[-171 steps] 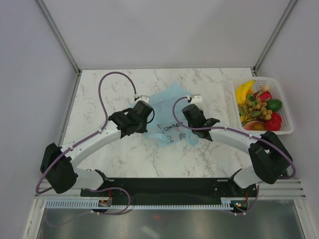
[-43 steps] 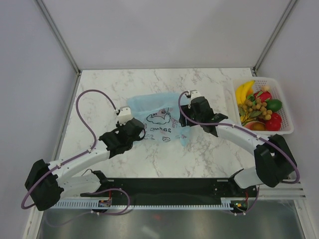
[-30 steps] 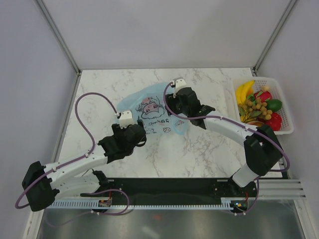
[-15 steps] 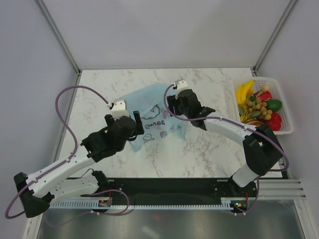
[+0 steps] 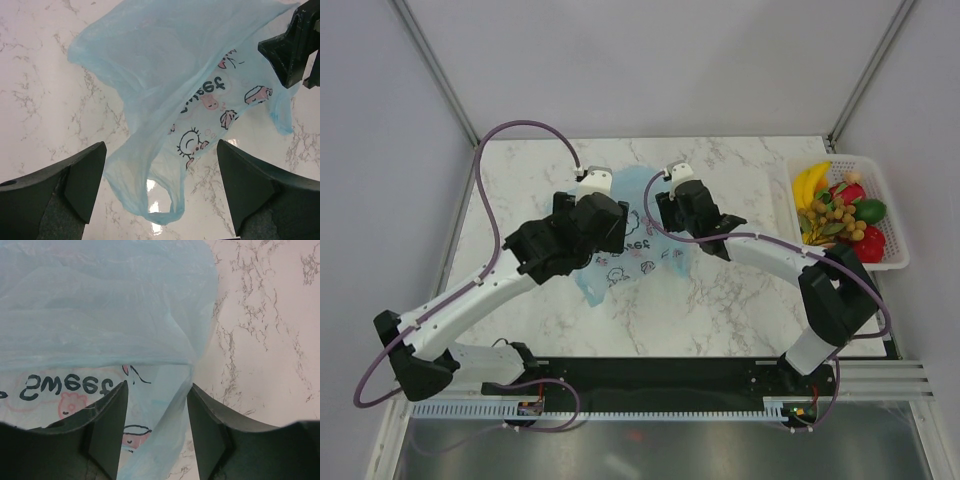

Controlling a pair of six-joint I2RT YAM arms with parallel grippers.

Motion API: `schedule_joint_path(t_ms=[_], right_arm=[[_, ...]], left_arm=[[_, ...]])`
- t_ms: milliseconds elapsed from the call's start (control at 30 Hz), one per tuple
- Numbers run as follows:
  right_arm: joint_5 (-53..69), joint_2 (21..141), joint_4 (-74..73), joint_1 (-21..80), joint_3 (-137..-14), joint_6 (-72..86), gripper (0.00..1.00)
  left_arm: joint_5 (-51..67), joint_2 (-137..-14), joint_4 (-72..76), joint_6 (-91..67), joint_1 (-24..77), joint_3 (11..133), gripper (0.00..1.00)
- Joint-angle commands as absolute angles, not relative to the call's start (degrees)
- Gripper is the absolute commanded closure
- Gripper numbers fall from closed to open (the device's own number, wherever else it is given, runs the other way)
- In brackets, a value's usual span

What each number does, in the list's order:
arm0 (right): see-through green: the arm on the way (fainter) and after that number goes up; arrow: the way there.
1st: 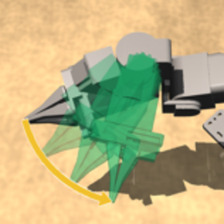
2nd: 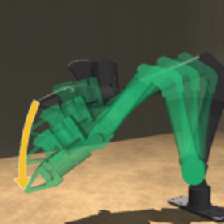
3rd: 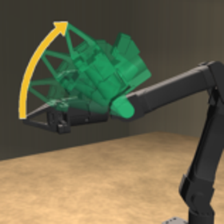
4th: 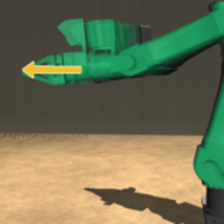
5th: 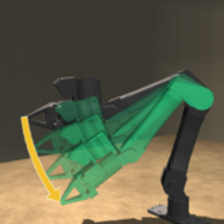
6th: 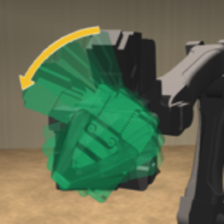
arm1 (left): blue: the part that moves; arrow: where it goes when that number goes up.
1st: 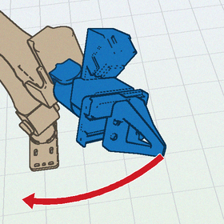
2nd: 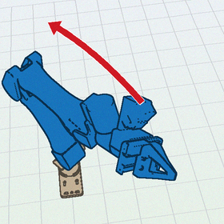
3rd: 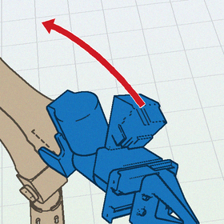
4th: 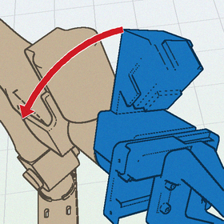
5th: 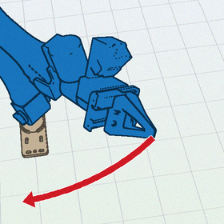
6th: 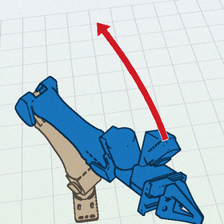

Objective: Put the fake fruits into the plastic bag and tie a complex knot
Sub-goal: Open the plastic bag at the center of the board.

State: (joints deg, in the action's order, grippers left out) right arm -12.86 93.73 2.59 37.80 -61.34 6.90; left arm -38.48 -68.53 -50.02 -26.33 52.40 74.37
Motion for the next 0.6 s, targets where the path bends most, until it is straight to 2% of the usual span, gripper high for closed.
schedule_joint_path(t_ms=[0, 100, 200, 433, 567], right_arm=[[-14.59, 95.01, 4.57, 37.44, -64.25, 5.54, 0.43], [-14.33, 95.01, 5.1, 37.27, -64.42, 5.28, 0.44], [-13.28, 94.57, 5.8, 37.18, -64.25, 5.1, 0.4], [-11.16, 94.13, 5.89, 36.83, -64.34, 4.48, 0.39], [-10.37, 94.31, 5.98, 36.3, -64.42, 4.57, 0.39]], left_arm=[[-40.09, -70.05, -60.63, -24.52, 52.03, 81.03, 0.0], [-37.19, -68.21, -61.79, -25.23, 51.94, 80.6, 0.0], [-34.73, -68.11, -57.77, -19.44, 50.72, 79.1, 0.0], [-17.6, -76.1, -50.28, -11.52, 41.32, 80.85, 0.04], [-12.22, -80.23, -48.87, -9.41, 40.43, 83.49, 0.05]])
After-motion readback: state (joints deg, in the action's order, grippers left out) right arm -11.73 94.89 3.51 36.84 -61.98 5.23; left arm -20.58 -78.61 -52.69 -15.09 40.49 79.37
